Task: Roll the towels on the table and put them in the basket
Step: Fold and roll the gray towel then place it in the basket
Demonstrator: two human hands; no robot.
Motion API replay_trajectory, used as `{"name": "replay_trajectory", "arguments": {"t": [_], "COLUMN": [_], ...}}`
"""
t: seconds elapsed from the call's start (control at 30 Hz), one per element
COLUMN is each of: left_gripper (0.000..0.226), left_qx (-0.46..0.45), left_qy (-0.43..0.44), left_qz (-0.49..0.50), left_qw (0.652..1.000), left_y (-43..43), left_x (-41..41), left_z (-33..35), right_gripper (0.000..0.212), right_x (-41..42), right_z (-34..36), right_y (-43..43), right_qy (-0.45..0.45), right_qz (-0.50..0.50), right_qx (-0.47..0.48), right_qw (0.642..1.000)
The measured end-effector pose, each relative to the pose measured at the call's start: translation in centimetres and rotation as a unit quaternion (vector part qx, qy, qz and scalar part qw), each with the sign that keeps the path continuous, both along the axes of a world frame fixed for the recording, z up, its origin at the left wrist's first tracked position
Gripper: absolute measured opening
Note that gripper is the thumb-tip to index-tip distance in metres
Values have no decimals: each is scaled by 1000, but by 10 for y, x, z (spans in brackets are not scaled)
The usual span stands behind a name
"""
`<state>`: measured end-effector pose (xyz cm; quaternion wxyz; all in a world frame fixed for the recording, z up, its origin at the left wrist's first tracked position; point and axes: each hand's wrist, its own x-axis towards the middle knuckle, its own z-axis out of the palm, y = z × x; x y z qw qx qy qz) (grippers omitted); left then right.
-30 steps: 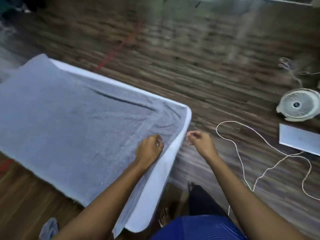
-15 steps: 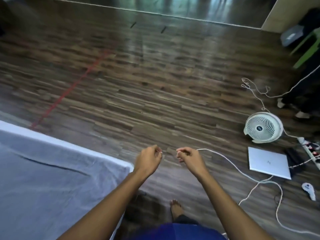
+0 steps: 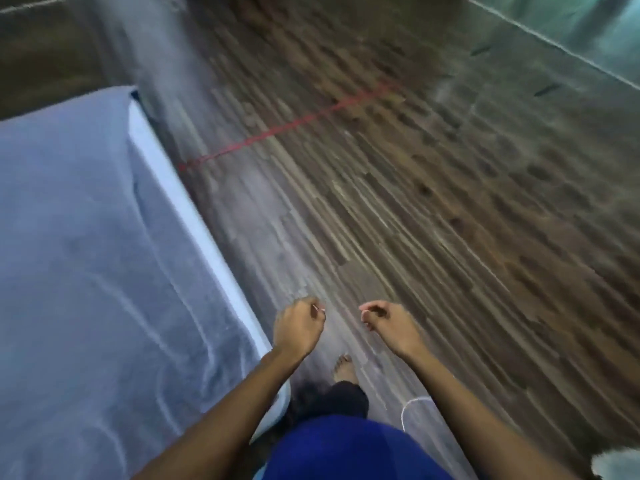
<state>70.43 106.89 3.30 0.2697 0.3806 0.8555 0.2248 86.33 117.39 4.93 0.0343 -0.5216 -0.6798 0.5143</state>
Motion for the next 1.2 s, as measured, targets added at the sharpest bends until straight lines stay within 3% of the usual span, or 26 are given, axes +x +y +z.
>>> {"name": "replay_trajectory", "arguments": {"t": [0.23,0.4,0.5,0.6,0.7,0.8,0.93,1.03,1.1,1.2], "left_gripper": [10,14,16,2,24,43,49,51,44,27], "left_qx": [40,63,55,30,-16,-44,-72,-91,-93,-61], "left_qy": [-2,-8,-17,-1,-3,36,79,62,54,46], "left_qz": [288,486,568,613,655,683,709,730,746,745], "left_qw": [957,871,821,789,755,728,697,674,657,662], "left_y": [-33,-69,-75,-67,-50,-29,-9,3,13,25], "left_x": [-40,-25,-8,12,26,30,26,24,22,22], "left_z": [-18,-36,-48,-63,-73,-71,-67,-70,-69,-64], "right_gripper": [15,19,12,17,20,24,40,58,63,61], "right_x": [-116,-194,-237,-272,-299,-321,-349,-369,-381,-395], "right_z": [0,-9,-19,-30,-40,-54,-78,-84,-84,-87], "right_y": [39,28,12,-6,-18,-18,-6,-1,2,5], "right_qy": [-45,-51,-54,-43,-21,16,108,132,149,177], "right_qz": [282,485,600,712,797,866,918,924,922,925], "right_qx": [9,9,29,69,94,152,256,284,293,279], "right_qw": [958,873,798,697,596,476,285,219,205,189]}}
